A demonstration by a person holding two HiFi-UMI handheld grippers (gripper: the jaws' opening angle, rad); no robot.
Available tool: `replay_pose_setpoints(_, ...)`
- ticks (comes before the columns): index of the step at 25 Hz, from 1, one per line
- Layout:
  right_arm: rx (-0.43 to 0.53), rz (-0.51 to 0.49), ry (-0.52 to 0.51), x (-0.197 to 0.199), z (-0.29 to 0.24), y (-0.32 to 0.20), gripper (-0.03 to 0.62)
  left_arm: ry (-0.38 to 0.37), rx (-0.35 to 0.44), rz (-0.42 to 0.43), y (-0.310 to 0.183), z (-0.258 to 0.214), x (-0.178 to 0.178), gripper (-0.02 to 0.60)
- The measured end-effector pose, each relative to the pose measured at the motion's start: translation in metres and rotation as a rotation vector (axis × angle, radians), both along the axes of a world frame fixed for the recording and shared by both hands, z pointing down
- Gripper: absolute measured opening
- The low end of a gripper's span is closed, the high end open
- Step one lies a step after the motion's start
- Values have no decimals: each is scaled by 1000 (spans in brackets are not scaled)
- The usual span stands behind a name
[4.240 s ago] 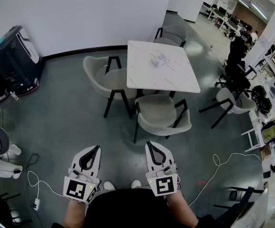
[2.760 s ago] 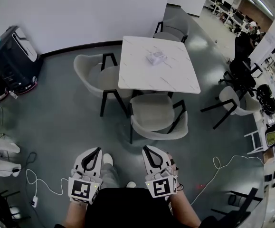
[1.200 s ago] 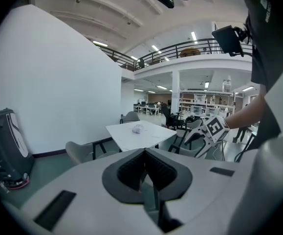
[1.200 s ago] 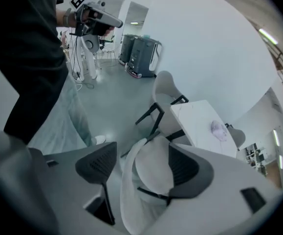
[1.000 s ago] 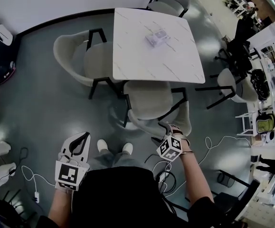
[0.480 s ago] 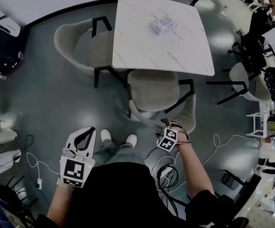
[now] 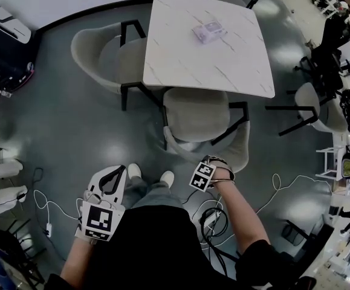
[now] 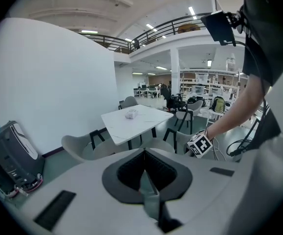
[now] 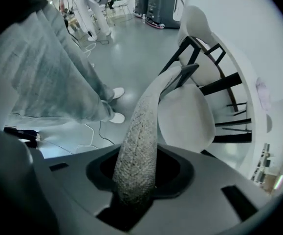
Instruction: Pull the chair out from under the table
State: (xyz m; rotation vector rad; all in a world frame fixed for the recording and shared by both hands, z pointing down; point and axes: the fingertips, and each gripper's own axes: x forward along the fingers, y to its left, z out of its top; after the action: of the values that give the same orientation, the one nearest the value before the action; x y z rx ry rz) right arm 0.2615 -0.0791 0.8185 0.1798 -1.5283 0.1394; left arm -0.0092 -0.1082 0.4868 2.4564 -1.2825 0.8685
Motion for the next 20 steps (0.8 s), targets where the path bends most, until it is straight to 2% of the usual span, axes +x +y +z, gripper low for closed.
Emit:
replay_pose_setpoints(2,35,4,25,1,3,-2,121,-2,-2,3,1,1,1,6)
replay_pose_setpoints(6,52,43,4,1,3,-2,123,21,-13,3,3,3,4,6)
replay_pose_setpoints(10,17,95,7,1,1,-4,123,34,-16,11,3,3,5,6)
replay_pose_setpoints(20,11,123,-1,-1,1,0,121,55,-10,22,9,2,13,6)
